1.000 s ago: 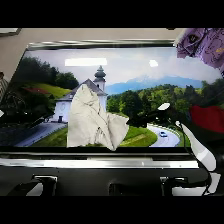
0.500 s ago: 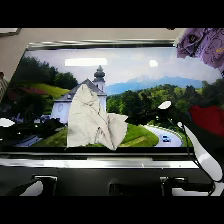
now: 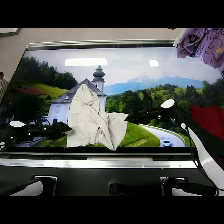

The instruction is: Fold the clothes and pants, and hang the long-sleeved shirts on hangers.

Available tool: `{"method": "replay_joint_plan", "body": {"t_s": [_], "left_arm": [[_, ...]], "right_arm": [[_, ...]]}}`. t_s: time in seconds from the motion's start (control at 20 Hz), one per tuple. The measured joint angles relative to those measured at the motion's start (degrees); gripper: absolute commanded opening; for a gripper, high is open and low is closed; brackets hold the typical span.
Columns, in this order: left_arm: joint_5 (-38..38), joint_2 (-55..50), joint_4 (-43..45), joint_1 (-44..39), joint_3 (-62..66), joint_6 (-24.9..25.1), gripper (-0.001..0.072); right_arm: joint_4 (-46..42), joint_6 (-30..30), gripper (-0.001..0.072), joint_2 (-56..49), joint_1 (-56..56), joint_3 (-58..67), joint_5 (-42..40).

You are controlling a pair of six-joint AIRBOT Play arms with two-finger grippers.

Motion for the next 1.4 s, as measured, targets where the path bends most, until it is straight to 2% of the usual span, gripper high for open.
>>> {"method": "replay_joint_plan", "body": {"t_s": [0.1, 0.15, 0.25, 0.5, 0.6, 0.7, 0.8, 1.1, 1.25, 1.4], "left_arm": [[0.4, -0.8, -0.5, -1.6, 0.0, 0.2, 0.0706], [0.7, -1.1, -0.7, -2.4, -0.1, 0.3, 0.0617], [2.4, -1.9, -0.7, -4.3, -0.2, 0.4, 0.0024], [2.0, -2.1, -3.5, -5.6, 3.0, 0.3, 0.0013], [-0.8, -1.6, -3.9, -5.1, 7.9, -0.3, 0.0012], [-2.4, -0.4, -3.6, -4.1, 15.9, -3.0, 0.0012], [-3.9, 1.4, -0.1, -3.2, 27.1, -7.0, 0.0012], [-6.2, 8.3, 20.8, -2.0, 66.8, -21.7, 0.0013], [-7.1, 14.3, 27.7, -1.9, 77.8, -26.8, 0.0014], [-7.9, 22.2, 32.8, -1.9, 81.5, -30.0, 0.0014]], "right_arm": [[0.0, 0.2, 0.0032, 0.2, 0.0, 0.0, 0.6], [0.0, 0.4, 0.0032, 0.2, 0.0, 0.0, 0.8], [0.0, 0.8, 0.0032, 0.3, 0.0, 0.0, 1.3], [-0.7, 1.3, 0.003, 2.8, 0.0, 0.7, 0.4], [-3.2, 2.5, 0.003, 4.9, 0.0, 3.4, -0.3], [-8.2, 4.8, 0.003, 7.2, 0.0, 8.9, -0.7], [-15.4, 8.1, 0.003, 9.7, 0.0, 17.0, -0.7], [-38.5, 16.0, 0.0031, 19.4, 0.0, 45.0, 0.0], [-44.3, 17.4, 0.0031, 26.1, 0.0, 54.1, 2.3], [-46.7, 19.6, 0.0031, 33.1, 0.0, 57.8, 4.5]]}}
